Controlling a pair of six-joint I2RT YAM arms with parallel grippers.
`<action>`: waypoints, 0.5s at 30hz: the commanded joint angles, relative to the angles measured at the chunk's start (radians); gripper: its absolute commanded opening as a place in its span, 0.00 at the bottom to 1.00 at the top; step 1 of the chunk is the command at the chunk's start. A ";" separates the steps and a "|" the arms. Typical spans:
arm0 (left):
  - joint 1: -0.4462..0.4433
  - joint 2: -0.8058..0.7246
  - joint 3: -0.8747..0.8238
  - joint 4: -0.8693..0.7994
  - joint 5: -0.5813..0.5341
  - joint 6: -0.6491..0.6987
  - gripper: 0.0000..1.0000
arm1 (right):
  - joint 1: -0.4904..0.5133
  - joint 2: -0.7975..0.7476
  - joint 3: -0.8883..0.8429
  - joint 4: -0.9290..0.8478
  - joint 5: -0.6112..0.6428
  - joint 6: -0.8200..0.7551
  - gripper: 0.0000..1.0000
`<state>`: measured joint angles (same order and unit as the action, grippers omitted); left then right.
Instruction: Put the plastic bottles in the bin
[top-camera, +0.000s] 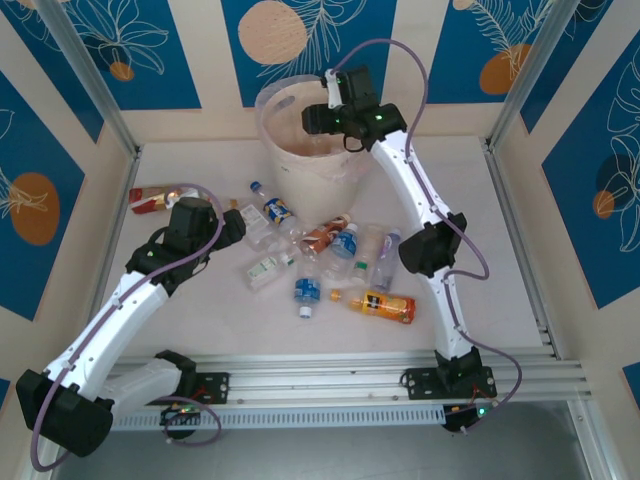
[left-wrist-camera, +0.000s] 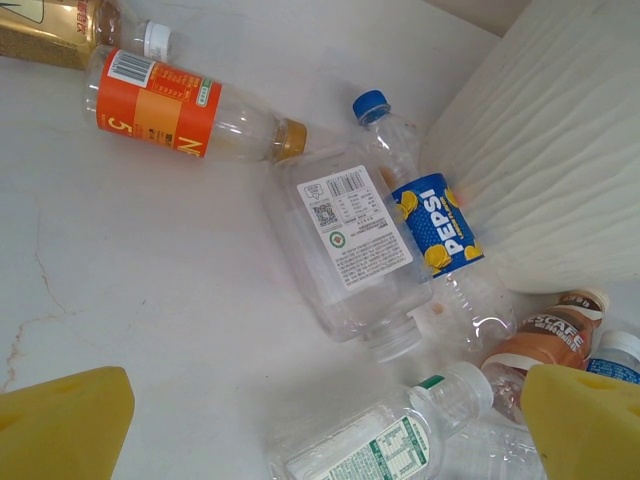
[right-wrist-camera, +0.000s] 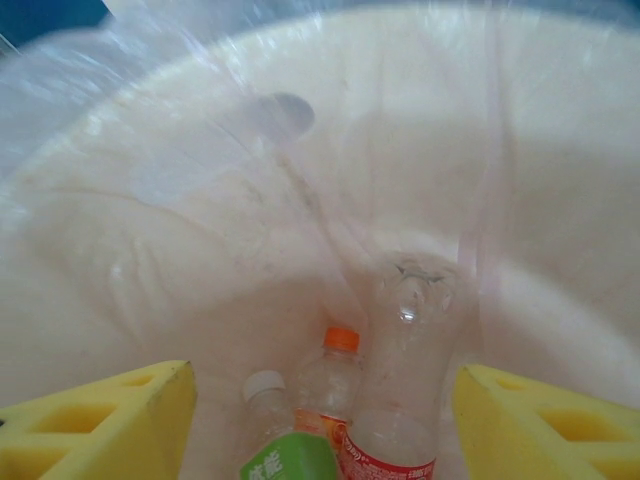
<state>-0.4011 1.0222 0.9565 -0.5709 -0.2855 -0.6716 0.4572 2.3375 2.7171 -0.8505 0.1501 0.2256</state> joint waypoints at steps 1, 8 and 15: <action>0.009 -0.019 0.030 -0.036 -0.009 0.012 1.00 | 0.017 -0.126 0.031 0.003 0.014 -0.023 0.72; 0.009 -0.020 0.037 -0.043 -0.002 0.018 1.00 | 0.040 -0.280 -0.073 -0.034 0.102 -0.011 0.78; 0.010 -0.007 0.041 -0.044 0.026 0.029 1.00 | 0.043 -0.522 -0.411 -0.046 0.192 0.055 0.84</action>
<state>-0.4011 1.0222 0.9627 -0.5961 -0.2768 -0.6662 0.4976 1.8763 2.4111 -0.8608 0.2729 0.2436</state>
